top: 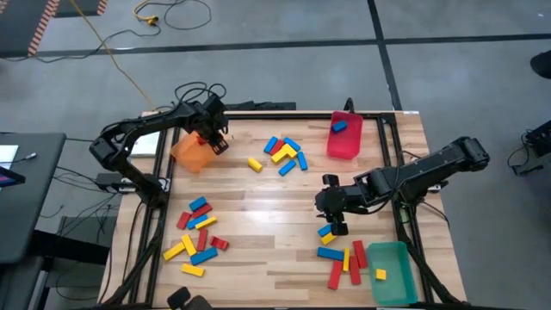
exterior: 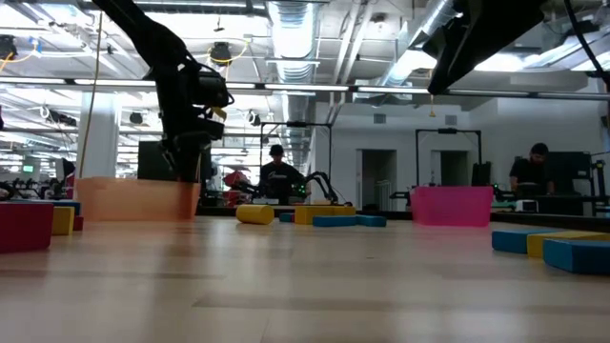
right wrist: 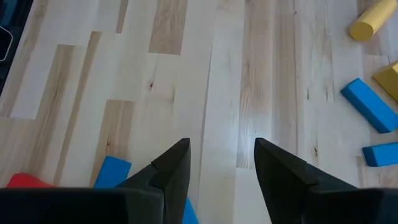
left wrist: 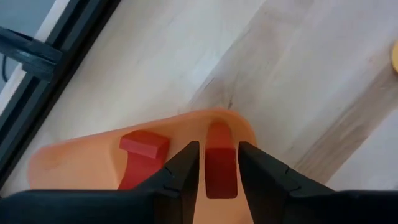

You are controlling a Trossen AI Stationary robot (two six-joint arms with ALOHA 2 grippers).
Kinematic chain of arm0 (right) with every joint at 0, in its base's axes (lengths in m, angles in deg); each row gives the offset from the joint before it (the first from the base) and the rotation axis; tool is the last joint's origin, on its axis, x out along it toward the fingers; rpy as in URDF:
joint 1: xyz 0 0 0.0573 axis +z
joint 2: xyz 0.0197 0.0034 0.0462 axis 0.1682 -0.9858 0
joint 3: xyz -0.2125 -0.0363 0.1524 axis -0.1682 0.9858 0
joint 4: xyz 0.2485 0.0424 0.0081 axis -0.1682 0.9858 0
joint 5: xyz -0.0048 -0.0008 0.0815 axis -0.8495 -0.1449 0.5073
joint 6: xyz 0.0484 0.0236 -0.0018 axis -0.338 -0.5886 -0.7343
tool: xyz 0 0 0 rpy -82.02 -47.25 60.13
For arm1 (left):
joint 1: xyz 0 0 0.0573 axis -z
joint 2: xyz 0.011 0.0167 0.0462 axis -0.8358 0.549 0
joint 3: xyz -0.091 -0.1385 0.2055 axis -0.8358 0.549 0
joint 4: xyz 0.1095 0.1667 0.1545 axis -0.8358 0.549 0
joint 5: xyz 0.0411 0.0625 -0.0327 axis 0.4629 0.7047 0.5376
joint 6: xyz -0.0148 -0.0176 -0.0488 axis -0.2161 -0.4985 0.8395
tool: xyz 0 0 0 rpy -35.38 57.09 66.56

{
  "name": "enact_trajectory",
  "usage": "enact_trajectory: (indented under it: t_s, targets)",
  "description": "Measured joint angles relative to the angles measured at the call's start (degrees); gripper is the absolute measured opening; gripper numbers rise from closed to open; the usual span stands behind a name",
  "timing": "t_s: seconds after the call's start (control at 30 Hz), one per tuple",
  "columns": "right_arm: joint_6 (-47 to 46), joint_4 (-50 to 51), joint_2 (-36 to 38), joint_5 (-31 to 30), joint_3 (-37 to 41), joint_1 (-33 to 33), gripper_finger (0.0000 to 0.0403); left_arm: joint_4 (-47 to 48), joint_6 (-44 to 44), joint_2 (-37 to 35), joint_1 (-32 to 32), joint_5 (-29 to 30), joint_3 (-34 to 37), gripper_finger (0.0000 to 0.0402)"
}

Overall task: Sort blocks
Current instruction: Put the blue block into the red bin

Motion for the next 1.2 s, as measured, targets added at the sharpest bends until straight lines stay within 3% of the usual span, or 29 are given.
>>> enact_trajectory:
  t_s: [0.4,0.77,0.97,1.2]
  targets:
    - [-0.18,-0.04,0.0,-0.01,0.0,0.0,0.0189,3.16,-0.31,-0.96,0.21,-0.74,-4.11,0.0108]
    - [-0.13,-0.11,0.0,0.0,0.0,-0.11,0.0189,3.33,-1.64,-8.8,3.3,-0.67,-6.54,0.0108]
    - [0.97,-2.0,0.0,-0.04,-0.02,-0.15,0.0189,3.96,-0.13,-15.39,11.48,-1.34,-6.55,0.0108]
    - [2.07,-3.22,0.0,-0.22,-0.02,-0.94,0.0189,4.96,4.92,-19.72,27.54,-1.06,-6.55,0.0108]
